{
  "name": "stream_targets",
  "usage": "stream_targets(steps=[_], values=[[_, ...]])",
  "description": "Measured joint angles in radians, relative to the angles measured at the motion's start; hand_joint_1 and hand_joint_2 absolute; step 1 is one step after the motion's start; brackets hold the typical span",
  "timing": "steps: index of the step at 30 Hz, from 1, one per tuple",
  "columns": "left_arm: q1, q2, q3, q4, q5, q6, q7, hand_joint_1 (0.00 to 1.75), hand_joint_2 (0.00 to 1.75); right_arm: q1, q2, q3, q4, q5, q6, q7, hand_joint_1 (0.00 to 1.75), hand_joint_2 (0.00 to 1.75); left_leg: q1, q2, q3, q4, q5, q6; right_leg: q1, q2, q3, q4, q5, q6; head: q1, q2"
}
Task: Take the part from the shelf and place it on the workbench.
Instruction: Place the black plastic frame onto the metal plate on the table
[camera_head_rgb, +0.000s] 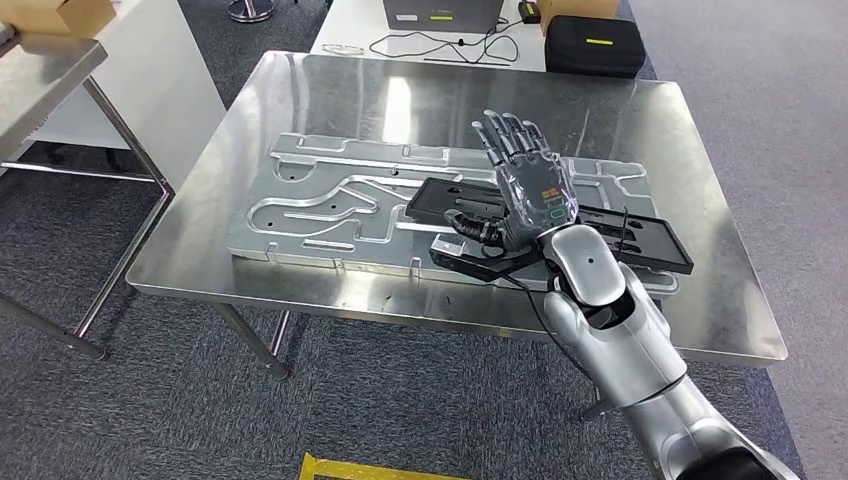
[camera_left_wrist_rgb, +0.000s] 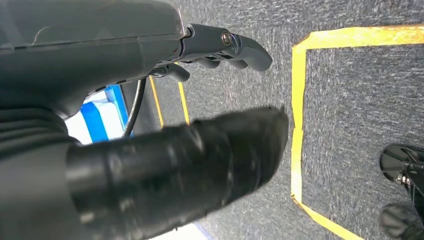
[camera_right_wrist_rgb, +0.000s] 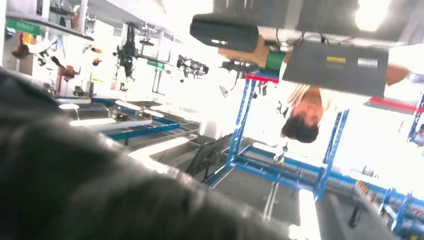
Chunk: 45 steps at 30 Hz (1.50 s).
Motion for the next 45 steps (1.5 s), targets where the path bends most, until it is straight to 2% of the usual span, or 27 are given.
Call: stream_targets(steps=[1, 2, 3, 6, 8, 11, 12, 14, 16, 17, 18, 19, 21, 23, 26, 27, 29, 31, 32, 33, 34, 36, 38, 41, 42, 43, 45], values=[[0.000, -0.002, 0.000, 0.000, -0.003, 0.004, 0.000, 0.00, 0.00, 0.012, 0.001, -0.001, -0.019, 0.002, 0.000, 0.003, 0.00, 0.00, 0.001, 0.001, -0.002, 0.002, 0.000, 0.000, -0.004, 0.000, -0.020, 0.053, -0.019, 0.004, 0.000, 0.000], [0.000, -0.004, 0.000, 0.000, -0.007, 0.007, 0.000, 0.00, 0.00, 0.023, 0.002, -0.003, -0.036, 0.003, 0.002, 0.005, 0.00, 0.00, 0.002, 0.002, -0.005, 0.004, 0.000, -0.001, -0.007, -0.001, -0.026, 0.074, -0.019, 0.007, 0.000, 0.000], [0.000, -0.006, 0.000, 0.000, -0.010, 0.011, 0.000, 0.00, 0.00, 0.032, 0.002, -0.004, -0.052, 0.004, 0.004, 0.006, 0.00, 0.00, 0.004, 0.002, -0.008, 0.008, -0.001, -0.003, -0.011, -0.001, -0.012, 0.057, 0.000, 0.010, 0.000, 0.000], [0.000, -0.012, -0.001, 0.000, -0.023, 0.030, -0.002, 0.00, 0.00, 0.044, 0.004, -0.009, -0.098, 0.003, 0.012, 0.006, 0.00, 0.00, 0.008, 0.001, -0.018, 0.028, -0.007, -0.017, -0.017, 0.000, 0.090, -0.122, 0.073, 0.013, 0.000, 0.000], [0.000, -0.014, -0.001, 0.000, -0.028, 0.046, -0.003, 0.00, 0.00, 0.054, 0.006, -0.010, -0.131, 0.001, 0.017, 0.006, 0.00, 0.00, 0.008, 0.000, -0.024, 0.036, -0.007, -0.032, -0.012, 0.002, 0.115, -0.173, 0.082, 0.004, 0.000, 0.000], [0.000, -0.017, -0.001, 0.000, -0.030, 0.068, -0.001, 0.00, 0.00, 0.077, 0.008, -0.014, -0.176, -0.002, 0.020, 0.005, 0.00, 0.00, 0.009, -0.002, -0.032, 0.040, -0.005, -0.051, -0.011, 0.001, 0.106, -0.183, 0.094, -0.021, 0.000, 0.000], [0.000, -0.018, -0.001, 0.000, -0.030, 0.072, 0.000, 0.00, 0.00, 0.084, 0.009, -0.016, -0.189, -0.003, 0.020, 0.005, 0.00, 0.00, 0.011, -0.001, -0.040, 0.056, -0.024, -0.057, -0.012, 0.000, 0.102, -0.188, 0.101, -0.031, 0.000, 0.000], [0.000, -0.022, -0.001, 0.000, -0.031, 0.078, 0.001, 0.00, 0.00, 0.097, 0.009, -0.019, -0.210, -0.004, 0.020, 0.005, 0.00, 0.00, 0.014, 0.002, -0.075, 0.150, -0.100, -0.066, -0.013, -0.003, 0.089, -0.193, 0.116, -0.044, -0.001, 0.000], [-0.001, -0.027, -0.001, 0.000, -0.031, 0.084, 0.003, 0.00, 0.00, 0.116, 0.007, -0.023, -0.226, -0.010, 0.019, 0.005, 0.00, 0.00, 0.015, 0.003, -0.111, 0.272, -0.172, -0.072, -0.010, -0.004, 0.072, -0.192, 0.128, -0.047, -0.001, 0.000], [-0.001, -0.031, -0.001, -0.001, -0.032, 0.088, 0.004, 0.00, 0.00, 0.130, 0.003, -0.026, -0.235, -0.019, 0.018, 0.005, 0.00, 0.00, 0.015, 0.003, -0.113, 0.302, -0.183, -0.073, -0.009, -0.005, 0.064, -0.191, 0.134, -0.046, -0.001, 0.000], [-0.001, -0.038, -0.001, -0.002, -0.032, 0.095, 0.005, 0.00, 0.00, 0.149, -0.006, -0.032, -0.246, -0.034, 0.016, 0.003, 0.00, 0.00, 0.015, 0.003, -0.095, 0.295, -0.174, -0.072, -0.008, -0.006, 0.056, -0.190, 0.139, -0.044, -0.001, 0.000], [-0.001, -0.045, -0.002, -0.005, -0.033, 0.103, 0.005, 0.00, 0.00, 0.173, -0.020, -0.041, -0.260, -0.053, 0.009, -0.001, 0.00, 0.00, 0.015, 0.003, -0.058, 0.250, -0.150, -0.069, -0.007, -0.007, 0.050, -0.189, 0.144, -0.042, -0.001, 0.000], [-0.002, -0.066, -0.003, -0.013, -0.036, 0.122, 0.007, 0.00, 0.00, 0.234, -0.060, -0.075, -0.295, -0.091, -0.021, -0.017, 0.00, 0.00, 0.013, 0.003, 0.042, 0.104, -0.109, -0.059, -0.006, -0.012, 0.041, -0.187, 0.152, -0.033, -0.001, 0.000], [-0.003, -0.087, -0.004, -0.020, -0.037, 0.142, 0.006, 0.00, 0.00, 0.304, -0.105, -0.129, -0.331, -0.114, -0.064, -0.039, 0.00, 0.00, 0.007, 0.000, 0.092, 0.019, -0.096, -0.049, -0.005, -0.018, 0.040, -0.188, 0.162, -0.021, -0.001, 0.000], [-0.003, -0.109, -0.005, -0.026, -0.039, 0.164, 0.002, 0.00, 0.00, 0.386, -0.154, -0.201, -0.368, -0.126, -0.101, -0.067, 0.00, 0.00, 0.004, 0.004, 0.083, 0.007, -0.084, -0.034, -0.007, -0.018, 0.039, -0.191, 0.175, 0.000, 0.000, 0.000], [-0.005, -0.116, -0.005, -0.028, -0.039, 0.168, 0.000, 0.00, 0.00, 0.407, -0.166, -0.218, -0.378, -0.127, -0.104, -0.073, 0.00, 0.00, 0.006, 0.008, 0.079, 0.005, -0.075, -0.027, -0.008, -0.015, 0.033, -0.182, 0.162, 0.006, 0.000, 0.000], [-0.011, -0.130, -0.007, -0.033, -0.039, 0.173, -0.003, 0.00, 0.00, 0.450, -0.188, -0.256, -0.397, -0.131, -0.105, -0.089, 0.00, 0.00, 0.008, 0.014, 0.063, 0.001, -0.055, -0.011, -0.010, -0.007, 0.007, -0.108, 0.085, 0.014, 0.000, 0.000], [-0.015, -0.138, -0.007, -0.037, -0.038, 0.176, -0.007, 0.00, 0.00, 0.476, -0.197, -0.287, -0.407, -0.139, -0.088, -0.108, 0.00, 0.00, 0.004, 0.016, 0.040, 0.003, -0.038, -0.002, -0.011, -0.005, -0.026, 0.013, -0.001, 0.018, 0.001, 0.000], [-0.015, -0.140, -0.006, -0.039, -0.037, 0.174, -0.009, 0.00, 0.00, 0.479, -0.196, -0.294, -0.407, -0.144, -0.071, -0.115, 0.00, 0.00, 0.002, 0.017, 0.027, 0.005, -0.030, -0.002, -0.011, -0.004, -0.032, 0.058, -0.018, 0.019, 0.001, 0.000], [-0.016, -0.141, -0.005, -0.041, -0.035, 0.171, -0.011, 0.00, 0.00, 0.478, -0.193, -0.296, -0.407, -0.147, -0.051, -0.120, 0.00, 0.00, 0.001, 0.019, 0.013, 0.008, -0.022, -0.002, -0.011, -0.004, -0.022, 0.072, -0.013, 0.019, 0.001, 0.000], [-0.016, -0.143, -0.004, -0.044, -0.034, 0.168, -0.014, 0.00, 0.00, 0.477, -0.187, -0.295, -0.407, -0.147, -0.031, -0.119, 0.00, 0.00, 0.000, 0.020, 0.000, 0.011, -0.015, -0.004, -0.011, -0.004, 0.005, 0.053, 0.008, 0.017, 0.001, 0.000], [-0.018, -0.148, -0.002, -0.058, -0.030, 0.160, -0.022, 0.00, 0.00, 0.476, -0.170, -0.291, -0.407, -0.136, 0.007, -0.104, 0.00, 0.00, -0.002, 0.020, -0.025, 0.021, -0.003, -0.008, -0.009, -0.004, 0.102, -0.069, 0.046, 0.008, 0.000, 0.000], [-0.018, -0.156, -0.001, -0.080, -0.025, 0.148, -0.028, 0.00, 0.00, 0.483, -0.152, -0.284, -0.403, -0.119, 0.027, -0.077, 0.00, 0.00, -0.005, 0.018, -0.038, 0.030, 0.008, -0.016, -0.004, -0.004, 0.174, -0.181, 0.046, -0.002, 0.000, 0.000], [-0.014, -0.166, -0.001, -0.117, -0.022, 0.125, -0.029, 0.00, 0.00, 0.525, -0.122, -0.276, -0.389, -0.107, 0.036, -0.039, 0.00, 0.00, -0.003, 0.014, -0.041, 0.028, 0.023, -0.035, 0.000, -0.006, 0.179, -0.216, 0.049, -0.019, 0.002, 0.000], [-0.011, -0.170, 0.000, -0.130, -0.022, 0.117, -0.029, 0.00, 0.00, 0.547, -0.110, -0.275, -0.384, -0.105, 0.039, -0.031, 0.00, 0.00, -0.002, 0.012, -0.046, 0.034, 0.013, -0.041, -0.002, -0.008, 0.175, -0.219, 0.057, -0.027, 0.002, 0.000], [-0.008, -0.174, 0.000, -0.142, -0.022, 0.110, -0.028, 0.00, 0.00, 0.569, -0.097, -0.275, -0.379, -0.102, 0.041, -0.026, 0.00, 0.00, -0.001, 0.010, -0.054, 0.054, -0.013, -0.047, -0.004, -0.011, 0.169, -0.223, 0.066, -0.036, 0.001, 0.000], [-0.004, -0.180, 0.000, -0.166, -0.022, 0.101, -0.027, 0.00, 0.00, 0.606, -0.076, -0.275, -0.369, -0.098, 0.041, -0.024, 0.00, 0.00, 0.004, 0.008, -0.088, 0.154, -0.106, -0.058, -0.006, -0.013, 0.146, -0.225, 0.086, -0.046, 0.000, 0.000]])
